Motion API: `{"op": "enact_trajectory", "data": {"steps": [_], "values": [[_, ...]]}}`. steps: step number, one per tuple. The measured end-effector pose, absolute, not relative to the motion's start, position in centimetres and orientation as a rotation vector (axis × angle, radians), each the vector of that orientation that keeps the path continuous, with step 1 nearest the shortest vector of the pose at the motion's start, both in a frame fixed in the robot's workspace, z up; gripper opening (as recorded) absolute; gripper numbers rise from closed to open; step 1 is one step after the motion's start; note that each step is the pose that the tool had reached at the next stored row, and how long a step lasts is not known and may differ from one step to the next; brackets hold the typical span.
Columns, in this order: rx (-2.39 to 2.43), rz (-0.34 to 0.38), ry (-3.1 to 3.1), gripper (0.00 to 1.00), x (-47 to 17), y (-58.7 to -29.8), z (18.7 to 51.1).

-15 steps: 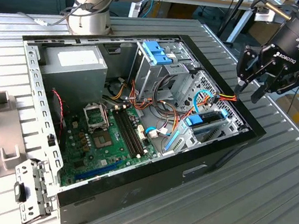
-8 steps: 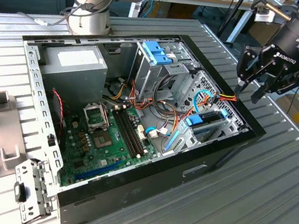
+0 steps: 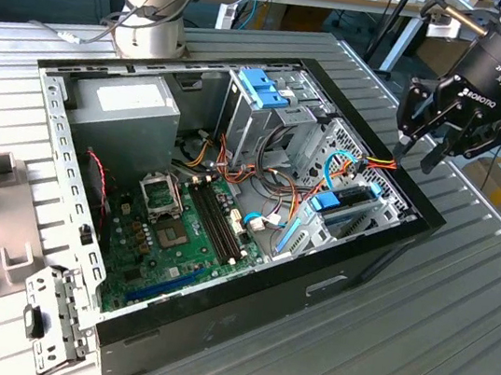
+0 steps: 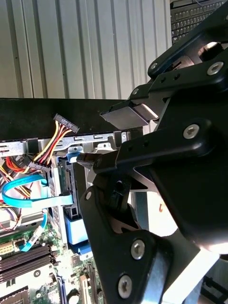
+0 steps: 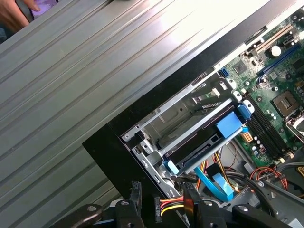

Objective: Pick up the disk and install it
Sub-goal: 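Insert the first disk wire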

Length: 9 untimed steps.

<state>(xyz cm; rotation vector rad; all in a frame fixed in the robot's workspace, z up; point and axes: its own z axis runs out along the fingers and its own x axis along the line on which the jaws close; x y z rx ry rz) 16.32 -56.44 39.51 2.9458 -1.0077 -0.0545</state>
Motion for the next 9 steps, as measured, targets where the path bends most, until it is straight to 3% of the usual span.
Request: {"op": "enact_trajectory", "data": {"steps": [9], "values": [[2.946, -0.055, -1.008, 0.48, 16.71, -56.41, 39.19]]}}
